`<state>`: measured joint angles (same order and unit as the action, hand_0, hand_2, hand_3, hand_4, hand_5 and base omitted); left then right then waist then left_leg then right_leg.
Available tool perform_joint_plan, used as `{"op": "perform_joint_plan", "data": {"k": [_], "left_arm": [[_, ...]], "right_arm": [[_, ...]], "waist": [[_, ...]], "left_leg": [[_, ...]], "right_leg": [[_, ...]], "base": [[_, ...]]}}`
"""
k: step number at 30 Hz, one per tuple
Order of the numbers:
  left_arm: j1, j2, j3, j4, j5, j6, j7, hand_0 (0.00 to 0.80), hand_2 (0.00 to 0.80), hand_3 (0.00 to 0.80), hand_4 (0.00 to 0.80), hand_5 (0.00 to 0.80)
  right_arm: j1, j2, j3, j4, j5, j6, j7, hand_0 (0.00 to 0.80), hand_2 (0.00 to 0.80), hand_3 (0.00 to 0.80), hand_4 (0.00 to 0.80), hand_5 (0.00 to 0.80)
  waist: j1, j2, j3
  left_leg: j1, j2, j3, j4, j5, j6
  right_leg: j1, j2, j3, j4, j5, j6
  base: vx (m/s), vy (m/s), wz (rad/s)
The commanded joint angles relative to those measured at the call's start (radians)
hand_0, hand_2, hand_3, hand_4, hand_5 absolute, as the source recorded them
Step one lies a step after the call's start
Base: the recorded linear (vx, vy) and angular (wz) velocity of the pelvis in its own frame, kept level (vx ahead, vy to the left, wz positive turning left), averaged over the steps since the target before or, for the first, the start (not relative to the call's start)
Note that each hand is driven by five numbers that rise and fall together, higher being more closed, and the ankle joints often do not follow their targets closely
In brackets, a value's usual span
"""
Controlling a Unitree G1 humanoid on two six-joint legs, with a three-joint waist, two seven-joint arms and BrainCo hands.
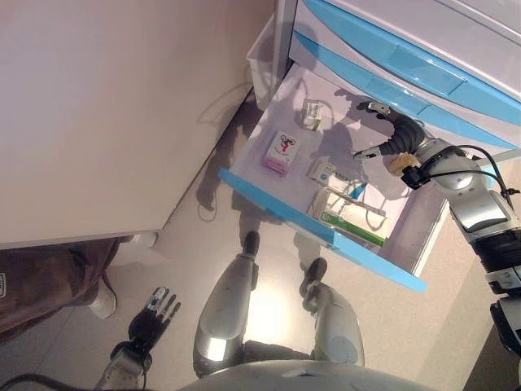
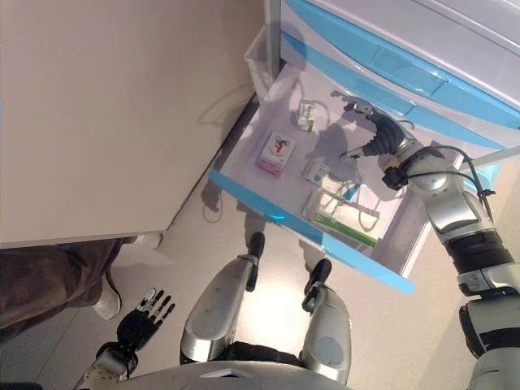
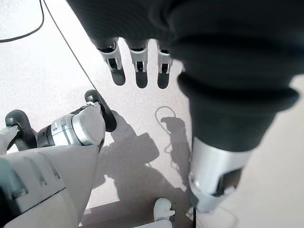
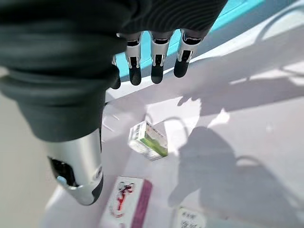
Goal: Open the drawer and pick up the medicine
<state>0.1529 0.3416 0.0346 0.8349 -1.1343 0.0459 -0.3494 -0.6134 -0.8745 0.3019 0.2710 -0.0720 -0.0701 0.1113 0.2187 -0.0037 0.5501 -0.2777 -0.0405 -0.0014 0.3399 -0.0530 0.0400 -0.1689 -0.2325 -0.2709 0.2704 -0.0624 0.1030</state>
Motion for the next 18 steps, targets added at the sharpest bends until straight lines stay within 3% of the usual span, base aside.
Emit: {"op": "perform_joint_plan", "data": {"k": [1,18], "left_arm": [[0.068,0.002,-0.052,-0.044,0.023,0.003,0.015,0.0,0.0,0.0,0.0,0.0],[0.074,0.017,-0.073,-0.066,0.024,0.009,0.028,0.0,0.0,0.0,0.0,0.0]], "right_arm": [[-0.113,-0.057,0.05,-0.001,-0.059,-0.034,-0.088,0.0,0.0,0.0,0.0,0.0],[-0.314,-0.092,0.186,0.087,-0.178,0.032,-0.219,0.0,0.0,0.0,0.0,0.0]], "waist": [[0.013,0.039,-0.033],[0.051,0.057,-0.03]], "left_leg": [[0.019,-0.006,0.014,-0.042,-0.002,0.001],[-0.016,-0.014,0.0,-0.018,-0.006,0.008]], "right_leg": [[-0.031,-0.001,0.006,0.118,-0.016,-0.017],[-0.065,-0.014,-0.008,0.148,-0.021,-0.017]], "base": [[-0.023,0.033,0.0],[0.009,0.006,0.01]]}}
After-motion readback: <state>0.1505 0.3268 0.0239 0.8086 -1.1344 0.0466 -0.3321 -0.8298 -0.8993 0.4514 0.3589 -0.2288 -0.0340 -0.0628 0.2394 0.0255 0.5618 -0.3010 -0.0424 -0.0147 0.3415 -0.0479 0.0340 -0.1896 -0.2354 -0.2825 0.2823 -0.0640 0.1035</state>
